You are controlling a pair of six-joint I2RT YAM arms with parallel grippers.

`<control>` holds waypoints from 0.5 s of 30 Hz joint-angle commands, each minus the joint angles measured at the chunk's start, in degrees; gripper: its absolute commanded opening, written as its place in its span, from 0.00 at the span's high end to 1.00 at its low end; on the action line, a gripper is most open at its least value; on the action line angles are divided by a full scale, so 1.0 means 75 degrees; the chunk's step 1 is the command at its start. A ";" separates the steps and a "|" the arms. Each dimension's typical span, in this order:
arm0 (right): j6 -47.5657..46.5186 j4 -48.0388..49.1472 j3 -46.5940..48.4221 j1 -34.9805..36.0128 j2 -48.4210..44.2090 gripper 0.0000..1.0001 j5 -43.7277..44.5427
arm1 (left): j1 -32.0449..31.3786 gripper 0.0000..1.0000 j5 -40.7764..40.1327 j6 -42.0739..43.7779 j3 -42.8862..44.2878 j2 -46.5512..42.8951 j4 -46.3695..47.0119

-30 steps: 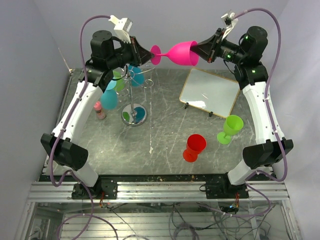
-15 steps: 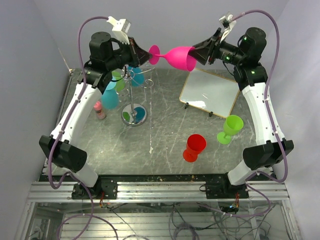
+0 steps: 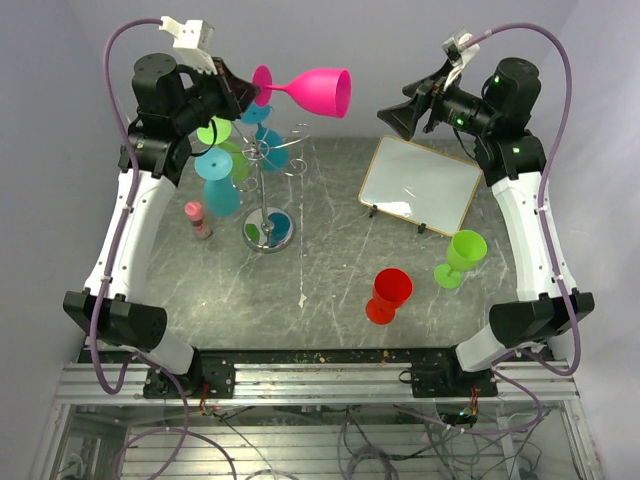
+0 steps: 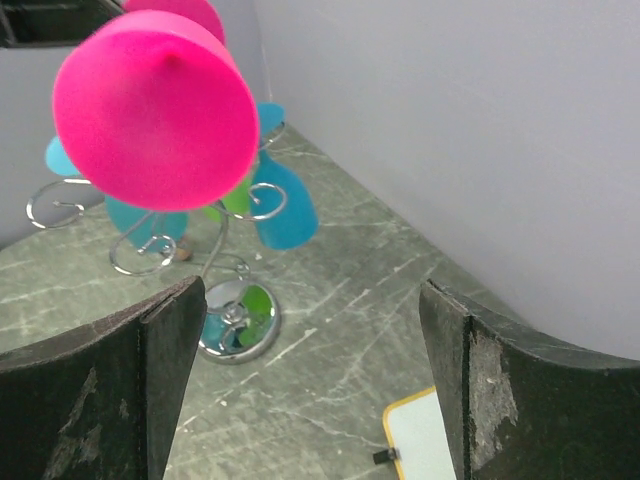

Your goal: Place the wine glass upside down on the wine glass rack

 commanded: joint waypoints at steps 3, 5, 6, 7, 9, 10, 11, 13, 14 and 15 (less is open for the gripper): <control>-0.1007 -0.0650 -0.0528 -0.0004 -0.0341 0.10 0.0906 | 0.0007 0.93 -0.1230 0.1184 0.0623 -0.0290 -0.0441; -0.1436 -0.0764 -0.0994 -0.0010 -0.0515 0.05 0.1332 | 0.0001 0.93 -0.1622 0.1550 0.0637 -0.0363 -0.0581; -0.1640 -0.0831 -0.1222 -0.0019 -0.0593 0.04 0.1557 | -0.0008 0.93 -0.1815 0.1751 0.0648 -0.0394 -0.0626; -0.1839 -0.0900 -0.1435 -0.0018 -0.0657 0.03 0.1730 | -0.0021 0.93 -0.1997 0.1950 0.0690 -0.0401 -0.0667; -0.2115 -0.0999 -0.1783 -0.0019 -0.0742 0.03 0.1949 | -0.0112 0.93 -0.2350 0.2375 0.0938 -0.0354 -0.0769; -0.2202 -0.1018 -0.1936 -0.0017 -0.0790 0.03 0.1921 | -0.0191 0.93 -0.2526 0.2602 0.1066 -0.0310 -0.0805; -0.2270 -0.1029 -0.2082 -0.0020 -0.0843 0.03 0.1844 | -0.0322 0.93 -0.2832 0.2839 0.1188 -0.0259 -0.0840; -0.2369 -0.1043 -0.2335 -0.0019 -0.0902 0.03 0.1630 | -0.0629 0.93 -0.3343 0.3352 0.1414 -0.0137 -0.0895; -0.2417 -0.1027 -0.2521 -0.0017 -0.0935 0.03 0.1550 | -0.0789 0.93 -0.3577 0.3685 0.1518 -0.0060 -0.0904; -0.2465 -0.0960 -0.2635 -0.0018 -0.0977 0.03 0.1490 | -0.0924 0.93 -0.3795 0.3897 0.1621 0.0033 -0.0910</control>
